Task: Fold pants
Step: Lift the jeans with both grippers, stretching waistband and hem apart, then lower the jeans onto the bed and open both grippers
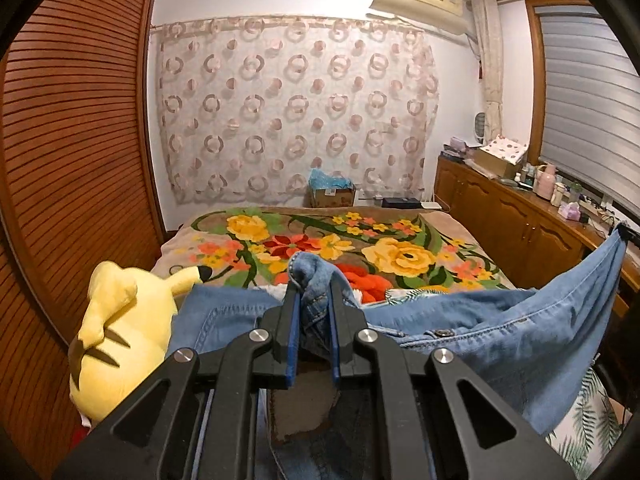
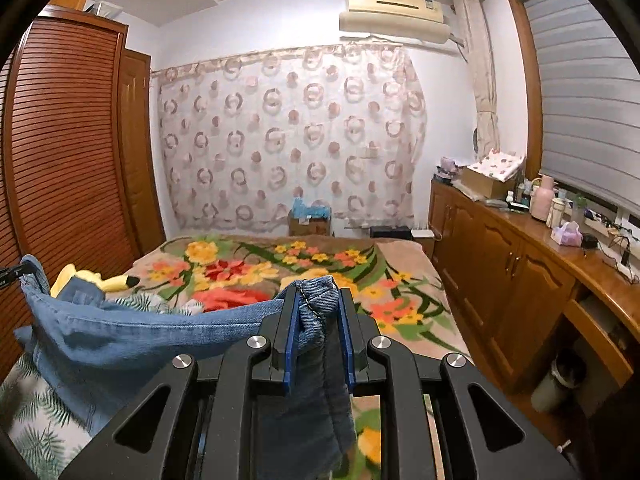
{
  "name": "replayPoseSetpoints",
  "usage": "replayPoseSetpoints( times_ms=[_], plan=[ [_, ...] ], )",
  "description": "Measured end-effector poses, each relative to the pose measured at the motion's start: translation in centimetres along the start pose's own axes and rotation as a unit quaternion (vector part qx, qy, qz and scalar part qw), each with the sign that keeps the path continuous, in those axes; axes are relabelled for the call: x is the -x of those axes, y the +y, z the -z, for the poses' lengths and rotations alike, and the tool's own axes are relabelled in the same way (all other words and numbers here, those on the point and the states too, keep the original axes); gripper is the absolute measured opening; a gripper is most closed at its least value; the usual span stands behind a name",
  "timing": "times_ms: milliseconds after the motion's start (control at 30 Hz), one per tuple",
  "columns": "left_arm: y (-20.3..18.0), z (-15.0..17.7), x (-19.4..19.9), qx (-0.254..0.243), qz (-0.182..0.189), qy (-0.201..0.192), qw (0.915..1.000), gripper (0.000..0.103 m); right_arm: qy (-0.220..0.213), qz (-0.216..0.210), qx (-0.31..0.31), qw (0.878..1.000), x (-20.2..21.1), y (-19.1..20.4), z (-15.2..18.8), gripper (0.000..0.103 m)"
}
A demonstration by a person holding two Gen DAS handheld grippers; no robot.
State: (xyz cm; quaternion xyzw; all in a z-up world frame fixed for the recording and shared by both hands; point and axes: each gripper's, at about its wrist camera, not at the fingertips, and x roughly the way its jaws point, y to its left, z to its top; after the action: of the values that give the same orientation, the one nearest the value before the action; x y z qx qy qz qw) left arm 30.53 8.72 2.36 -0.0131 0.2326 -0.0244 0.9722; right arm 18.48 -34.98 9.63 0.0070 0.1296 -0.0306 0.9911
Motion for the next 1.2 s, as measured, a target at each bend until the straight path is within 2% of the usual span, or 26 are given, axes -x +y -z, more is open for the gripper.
replayPoseSetpoints(
  times_ms=[333, 633, 700, 767, 800, 833, 867, 933, 1000, 1100, 1133, 1200],
  plan=[
    [-0.1, -1.7, -6.5, -0.004, -0.004, 0.024, 0.9997, 0.013, 0.025, 0.023, -0.002, 0.999, -5.1, 0.3, 0.9, 0.018],
    [-0.8, 0.9, -10.7, -0.03, -0.006, 0.091, 0.9954, 0.016, 0.103, 0.027, 0.012, 0.994, -8.4, 1.7, 3.8, 0.018],
    [-0.8, 1.5, -10.7, -0.033, -0.004, 0.098, 0.9947, 0.021, 0.111, 0.027, 0.01, 0.993, -8.3, 2.0, 4.1, 0.018],
    [-0.8, 1.7, -10.3, -0.038, -0.006, 0.097, 0.9946, 0.038, 0.115, 0.026, 0.009, 0.993, -7.9, 2.2, 4.2, 0.018],
    [-0.8, 1.7, -10.1, -0.039, -0.007, 0.093, 0.9949, 0.042, 0.117, 0.027, 0.01, 0.993, -7.5, 2.2, 4.0, 0.018],
    [-0.7, 1.7, -9.7, -0.04, -0.007, 0.089, 0.9952, 0.053, 0.118, 0.029, 0.012, 0.993, -7.2, 2.3, 3.8, 0.018],
    [-0.6, 1.7, -9.3, -0.04, -0.007, 0.086, 0.9955, 0.068, 0.119, 0.032, 0.014, 0.992, -7.2, 2.2, 3.3, 0.018],
    [-0.4, 1.7, -8.5, -0.035, -0.002, 0.079, 0.9962, 0.085, 0.123, 0.032, 0.013, 0.992, -6.7, 2.3, 2.9, 0.018],
    [-0.4, 1.9, -7.9, -0.037, 0.008, 0.084, 0.9957, 0.086, 0.124, 0.028, 0.007, 0.992, -7.2, 1.9, 1.9, 0.019],
    [-0.8, 2.7, -6.8, -0.044, 0.021, 0.093, 0.9945, 0.086, 0.124, 0.024, 0.003, 0.992, -6.8, 1.7, 1.5, 0.032],
    [-0.9, 3.0, -6.4, -0.047, 0.024, 0.096, 0.994, 0.086, 0.126, 0.019, 0.004, 0.992, -6.6, 1.6, 1.6, 0.04],
    [-1.2, 4.0, -5.5, -0.051, 0.033, 0.102, 0.9929, 0.086, 0.13, 0.013, 0.007, 0.991, -5.9, 1.6, 1.9, 0.044]
  ],
)
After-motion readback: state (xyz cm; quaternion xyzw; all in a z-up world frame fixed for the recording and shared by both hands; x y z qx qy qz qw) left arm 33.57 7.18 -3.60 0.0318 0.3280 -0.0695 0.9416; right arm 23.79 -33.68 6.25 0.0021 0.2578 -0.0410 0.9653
